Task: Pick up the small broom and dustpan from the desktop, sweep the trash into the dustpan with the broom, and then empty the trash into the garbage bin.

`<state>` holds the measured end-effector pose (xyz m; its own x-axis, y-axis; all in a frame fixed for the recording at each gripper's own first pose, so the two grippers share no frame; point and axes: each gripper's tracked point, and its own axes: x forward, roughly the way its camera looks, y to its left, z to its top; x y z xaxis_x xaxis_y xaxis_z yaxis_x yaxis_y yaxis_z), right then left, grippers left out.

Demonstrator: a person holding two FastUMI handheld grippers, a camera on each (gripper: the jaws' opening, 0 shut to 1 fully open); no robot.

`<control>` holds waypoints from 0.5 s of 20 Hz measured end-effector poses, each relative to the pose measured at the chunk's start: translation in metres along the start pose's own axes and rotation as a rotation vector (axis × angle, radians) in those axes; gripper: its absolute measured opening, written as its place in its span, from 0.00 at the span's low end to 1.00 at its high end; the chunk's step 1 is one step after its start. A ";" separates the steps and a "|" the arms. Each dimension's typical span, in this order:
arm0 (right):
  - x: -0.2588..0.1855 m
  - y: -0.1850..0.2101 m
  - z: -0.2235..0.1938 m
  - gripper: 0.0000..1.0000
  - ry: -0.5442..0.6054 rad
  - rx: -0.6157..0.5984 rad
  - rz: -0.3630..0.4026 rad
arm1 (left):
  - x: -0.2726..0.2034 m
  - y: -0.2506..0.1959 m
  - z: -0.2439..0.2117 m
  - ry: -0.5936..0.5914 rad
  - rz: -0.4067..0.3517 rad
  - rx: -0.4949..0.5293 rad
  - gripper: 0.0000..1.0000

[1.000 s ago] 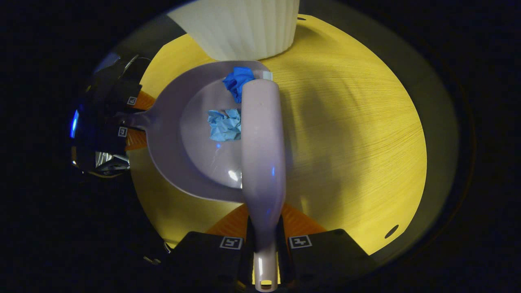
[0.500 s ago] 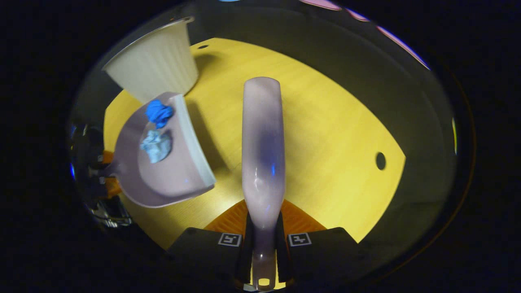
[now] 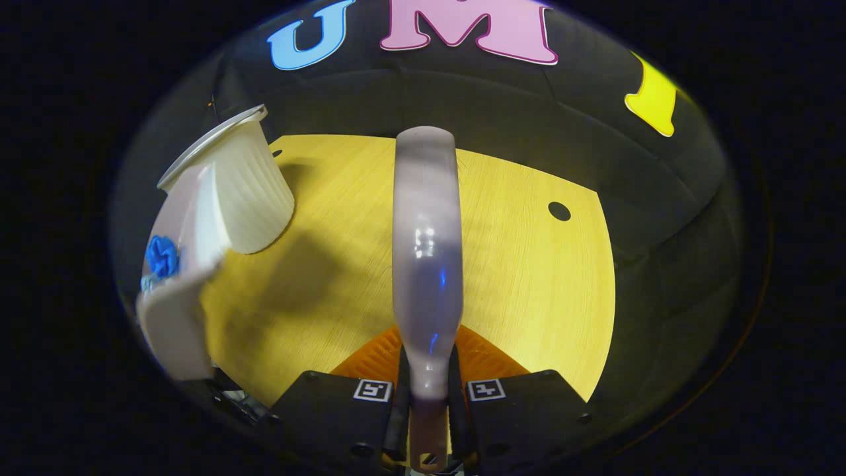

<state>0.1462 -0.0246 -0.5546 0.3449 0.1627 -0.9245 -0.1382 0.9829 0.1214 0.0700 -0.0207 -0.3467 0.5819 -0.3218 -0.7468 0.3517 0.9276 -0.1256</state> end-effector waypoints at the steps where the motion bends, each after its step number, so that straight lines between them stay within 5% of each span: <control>1: 0.000 0.000 0.000 0.28 -0.006 -0.003 0.007 | -0.005 0.004 0.006 0.002 0.026 -0.011 0.29; 10: 0.007 -0.004 -0.003 0.28 -0.055 0.010 0.092 | -0.061 0.080 0.015 0.054 0.376 -0.086 0.29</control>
<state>0.1469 -0.0273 -0.5626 0.3820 0.2568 -0.8878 -0.1629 0.9643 0.2089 0.0735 0.0704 -0.3013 0.6184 0.0522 -0.7841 0.0568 0.9922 0.1109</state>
